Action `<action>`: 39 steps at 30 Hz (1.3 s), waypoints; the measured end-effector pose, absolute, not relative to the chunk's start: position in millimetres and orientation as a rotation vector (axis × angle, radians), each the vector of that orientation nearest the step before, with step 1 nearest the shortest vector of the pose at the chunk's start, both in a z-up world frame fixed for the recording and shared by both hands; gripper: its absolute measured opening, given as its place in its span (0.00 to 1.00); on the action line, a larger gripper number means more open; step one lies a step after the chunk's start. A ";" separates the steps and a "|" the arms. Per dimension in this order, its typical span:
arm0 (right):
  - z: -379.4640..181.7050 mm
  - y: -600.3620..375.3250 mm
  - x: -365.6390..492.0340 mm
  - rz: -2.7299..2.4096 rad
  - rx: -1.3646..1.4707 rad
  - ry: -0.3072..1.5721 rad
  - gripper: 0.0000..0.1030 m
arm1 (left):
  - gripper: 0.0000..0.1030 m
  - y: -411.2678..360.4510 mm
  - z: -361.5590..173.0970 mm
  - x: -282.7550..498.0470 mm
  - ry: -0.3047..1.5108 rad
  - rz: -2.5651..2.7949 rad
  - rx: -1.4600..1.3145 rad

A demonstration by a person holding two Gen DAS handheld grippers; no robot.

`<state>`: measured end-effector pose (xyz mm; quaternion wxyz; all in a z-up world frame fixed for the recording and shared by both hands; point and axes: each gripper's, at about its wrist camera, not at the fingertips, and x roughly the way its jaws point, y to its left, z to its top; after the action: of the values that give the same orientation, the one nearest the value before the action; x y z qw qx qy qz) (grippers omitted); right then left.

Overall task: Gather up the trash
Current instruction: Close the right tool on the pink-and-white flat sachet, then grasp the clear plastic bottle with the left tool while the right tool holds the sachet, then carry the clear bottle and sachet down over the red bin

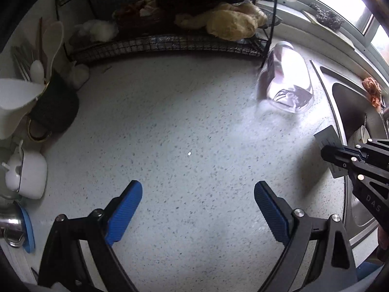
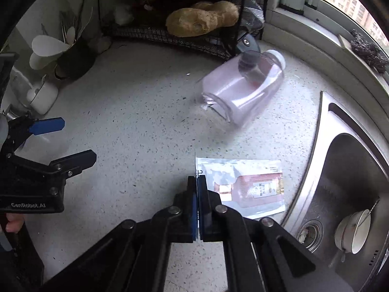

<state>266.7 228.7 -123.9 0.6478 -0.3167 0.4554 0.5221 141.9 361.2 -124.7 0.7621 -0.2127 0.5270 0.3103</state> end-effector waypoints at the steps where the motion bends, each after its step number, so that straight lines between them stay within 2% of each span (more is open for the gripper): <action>1: -117.1 223.2 273.5 1.184 -0.697 1.030 0.01 | 0.90 361.0 -122.5 150.3 1.140 0.655 -0.453; 8: -64.5 200.0 298.6 1.096 -0.552 0.936 0.01 | 0.90 364.9 -109.2 209.5 1.090 0.506 -0.428; 12: -54.2 185.0 316.8 0.989 -0.533 0.880 0.01 | 0.90 360.6 -106.7 246.2 1.089 0.422 -0.384; 29: -108.6 161.5 370.4 0.757 -0.495 1.017 0.01 | 0.90 370.0 -157.1 316.4 1.173 0.380 -0.259; 30: -109.7 161.0 370.7 0.756 -0.494 1.019 0.01 | 0.89 371.6 -158.2 317.5 1.166 0.370 -0.282; 31: -110.2 161.0 371.0 0.756 -0.493 1.018 0.01 | 0.81 372.5 -158.8 318.1 1.159 0.365 -0.301; 32: -110.5 160.7 370.9 0.758 -0.491 1.015 0.01 | 0.66 372.9 -159.6 318.8 1.158 0.363 -0.315; 39: -106.1 145.6 362.7 0.772 -0.459 1.006 0.01 | 0.64 351.4 -151.3 307.4 1.150 0.351 -0.319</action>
<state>362.7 145.6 -106.1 0.7811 -0.2126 0.4657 0.3575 307.4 351.4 -151.3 0.8126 -0.1493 0.5388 0.1644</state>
